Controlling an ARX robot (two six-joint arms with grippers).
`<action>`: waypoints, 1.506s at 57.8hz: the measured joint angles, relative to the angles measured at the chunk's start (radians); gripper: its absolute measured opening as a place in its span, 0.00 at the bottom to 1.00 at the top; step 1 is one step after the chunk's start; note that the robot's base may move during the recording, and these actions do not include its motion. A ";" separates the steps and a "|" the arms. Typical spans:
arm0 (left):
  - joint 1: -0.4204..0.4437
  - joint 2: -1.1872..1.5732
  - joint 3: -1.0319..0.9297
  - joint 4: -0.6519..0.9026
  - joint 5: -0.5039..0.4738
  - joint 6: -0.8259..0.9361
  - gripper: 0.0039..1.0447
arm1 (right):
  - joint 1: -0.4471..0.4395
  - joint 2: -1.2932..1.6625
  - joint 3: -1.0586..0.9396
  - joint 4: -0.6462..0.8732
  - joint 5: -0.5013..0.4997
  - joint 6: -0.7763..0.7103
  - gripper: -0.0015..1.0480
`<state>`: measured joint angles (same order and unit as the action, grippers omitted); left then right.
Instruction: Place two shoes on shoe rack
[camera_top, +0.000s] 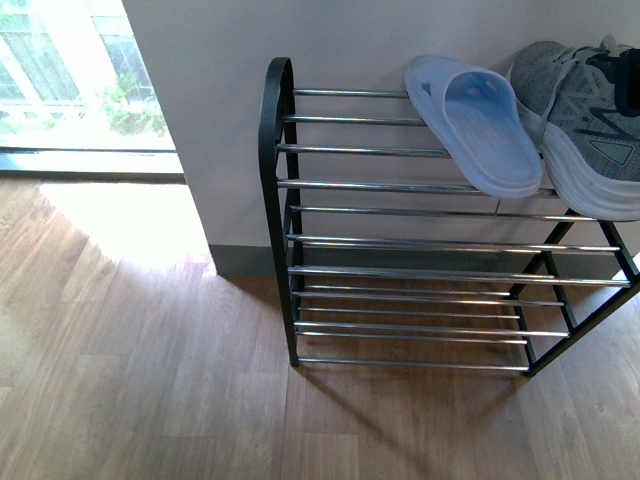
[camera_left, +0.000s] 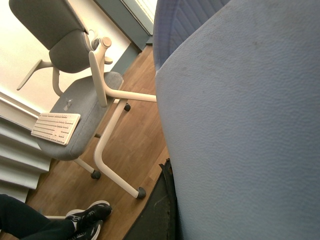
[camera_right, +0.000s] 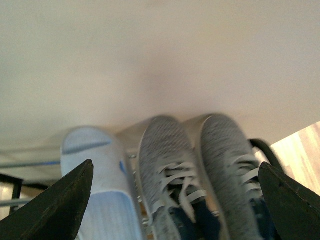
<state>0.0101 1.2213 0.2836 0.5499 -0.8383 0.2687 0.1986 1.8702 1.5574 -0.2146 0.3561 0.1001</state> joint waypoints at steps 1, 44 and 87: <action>0.000 0.000 0.000 0.000 0.000 0.000 0.02 | -0.002 -0.009 -0.003 0.006 -0.003 -0.002 0.91; 0.000 0.000 0.000 0.000 0.000 0.000 0.02 | -0.127 -0.568 -1.167 1.115 -0.290 -0.097 0.02; 0.000 0.000 0.000 0.000 0.000 0.000 0.02 | -0.196 -0.991 -1.470 0.992 -0.354 -0.097 0.02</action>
<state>0.0101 1.2213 0.2836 0.5499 -0.8383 0.2691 0.0021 0.8791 0.0872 0.7776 0.0017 0.0029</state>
